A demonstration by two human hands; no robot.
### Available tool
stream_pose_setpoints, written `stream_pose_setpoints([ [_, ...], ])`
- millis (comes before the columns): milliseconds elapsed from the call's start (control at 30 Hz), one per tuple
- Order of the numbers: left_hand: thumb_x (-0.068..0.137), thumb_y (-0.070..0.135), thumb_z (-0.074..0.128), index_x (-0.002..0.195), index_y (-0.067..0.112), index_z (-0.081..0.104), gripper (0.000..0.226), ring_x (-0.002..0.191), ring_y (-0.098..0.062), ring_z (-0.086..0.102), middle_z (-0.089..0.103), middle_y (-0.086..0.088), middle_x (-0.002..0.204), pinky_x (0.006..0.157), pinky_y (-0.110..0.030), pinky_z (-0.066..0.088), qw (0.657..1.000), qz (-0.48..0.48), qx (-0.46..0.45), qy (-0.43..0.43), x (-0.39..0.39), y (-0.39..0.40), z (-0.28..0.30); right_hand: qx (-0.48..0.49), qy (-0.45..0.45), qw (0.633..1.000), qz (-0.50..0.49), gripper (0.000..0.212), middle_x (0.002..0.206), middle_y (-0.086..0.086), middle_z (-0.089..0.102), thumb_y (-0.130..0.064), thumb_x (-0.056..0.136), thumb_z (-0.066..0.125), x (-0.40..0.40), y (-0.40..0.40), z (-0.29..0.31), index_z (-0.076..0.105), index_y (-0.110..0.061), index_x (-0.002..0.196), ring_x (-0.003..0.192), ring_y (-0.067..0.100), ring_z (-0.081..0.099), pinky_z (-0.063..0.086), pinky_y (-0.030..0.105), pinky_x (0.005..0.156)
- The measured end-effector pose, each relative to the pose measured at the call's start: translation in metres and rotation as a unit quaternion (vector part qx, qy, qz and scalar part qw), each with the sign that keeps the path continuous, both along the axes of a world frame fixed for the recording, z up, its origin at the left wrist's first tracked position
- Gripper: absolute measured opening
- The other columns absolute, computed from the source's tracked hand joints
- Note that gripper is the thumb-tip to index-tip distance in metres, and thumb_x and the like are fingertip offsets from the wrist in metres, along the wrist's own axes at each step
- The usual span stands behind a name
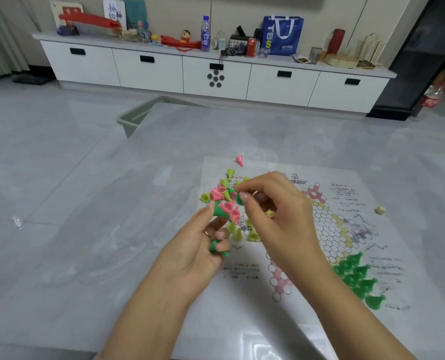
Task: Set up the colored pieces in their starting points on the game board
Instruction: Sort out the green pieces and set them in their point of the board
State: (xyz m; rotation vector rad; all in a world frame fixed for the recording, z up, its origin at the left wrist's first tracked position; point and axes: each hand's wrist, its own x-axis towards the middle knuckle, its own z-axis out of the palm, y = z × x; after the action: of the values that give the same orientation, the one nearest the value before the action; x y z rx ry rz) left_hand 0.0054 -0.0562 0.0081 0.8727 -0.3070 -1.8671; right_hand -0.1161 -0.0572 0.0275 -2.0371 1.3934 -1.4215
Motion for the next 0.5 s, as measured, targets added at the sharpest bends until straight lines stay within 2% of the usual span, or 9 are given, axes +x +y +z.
stream_pose_setpoints([
  [67,0.072,0.013,0.052,0.075,0.010,0.056,0.006,0.042,-0.009,0.038,0.050,-0.001,0.062,0.036,-0.016,0.028,0.998,-0.015,0.025,0.063,0.001,0.002,0.002,-0.005,0.023,0.999,0.038,0.012,0.084,-0.005,0.060,-0.010,0.081,0.059,0.006,0.003,-0.001,0.069,-0.015,0.087,0.065,0.007,0.053,0.041,0.011,0.061],
  [167,0.084,0.016,0.040,0.080,0.007,0.051,0.015,0.041,-0.012,0.041,0.054,-0.006,0.066,0.037,-0.015,0.032,0.990,-0.001,0.067,0.125,0.006,0.003,0.002,0.026,0.053,0.995,0.080,0.017,0.090,-0.007,0.061,-0.020,0.084,0.058,0.014,0.004,-0.004,0.069,-0.017,0.096,0.069,0.006,0.055,0.042,0.010,0.062],
  [267,0.092,0.018,0.034,0.068,0.007,0.046,0.029,0.042,-0.013,0.036,0.050,-0.008,0.058,0.034,-0.013,0.029,0.980,0.064,0.098,0.160,0.013,-0.001,0.002,0.039,0.058,0.997,0.024,0.018,0.085,-0.008,0.059,-0.017,0.085,0.055,0.016,-0.010,-0.005,0.069,-0.017,0.097,0.070,0.004,0.054,0.038,0.006,0.062],
  [333,0.093,0.017,0.032,0.068,0.006,0.046,0.031,0.047,-0.014,0.036,0.048,-0.009,0.061,0.036,-0.012,0.031,0.971,0.108,0.114,0.181,0.019,-0.004,0.003,0.079,0.141,0.986,-0.025,0.019,0.086,-0.006,0.058,-0.015,0.085,0.055,0.017,-0.029,-0.011,0.067,-0.018,0.099,0.070,0.001,0.051,0.036,0.007,0.062],
  [367,0.093,0.016,0.032,0.069,0.005,0.047,0.031,0.051,-0.015,0.037,0.048,-0.010,0.065,0.037,-0.012,0.034,0.965,0.131,0.122,0.192,0.022,-0.005,0.004,0.110,0.200,0.973,-0.036,0.022,0.090,-0.003,0.058,-0.014,0.085,0.054,0.019,-0.038,-0.017,0.065,-0.019,0.104,0.077,0.001,0.051,0.036,0.009,0.064],
  [433,0.095,0.013,0.031,0.075,0.002,0.049,0.029,0.059,-0.018,0.043,0.049,-0.013,0.074,0.042,-0.016,0.043,0.951,0.172,0.139,0.218,0.026,-0.008,0.005,0.159,0.308,0.937,-0.042,0.029,0.105,0.004,0.057,-0.013,0.086,0.051,0.029,-0.052,-0.029,0.059,-0.020,0.113,0.100,0.019,0.052,0.040,0.026,0.075],
  [500,0.095,0.009,0.030,0.079,-0.001,0.051,0.028,0.066,-0.024,0.049,0.050,-0.016,0.077,0.057,-0.024,0.050,0.941,0.194,0.143,0.239,0.029,-0.008,0.009,0.150,0.415,0.896,-0.055,0.029,0.114,0.008,0.054,-0.015,0.086,0.053,0.041,-0.061,-0.039,0.053,-0.018,0.115,0.107,0.029,0.048,0.041,0.033,0.080],
])
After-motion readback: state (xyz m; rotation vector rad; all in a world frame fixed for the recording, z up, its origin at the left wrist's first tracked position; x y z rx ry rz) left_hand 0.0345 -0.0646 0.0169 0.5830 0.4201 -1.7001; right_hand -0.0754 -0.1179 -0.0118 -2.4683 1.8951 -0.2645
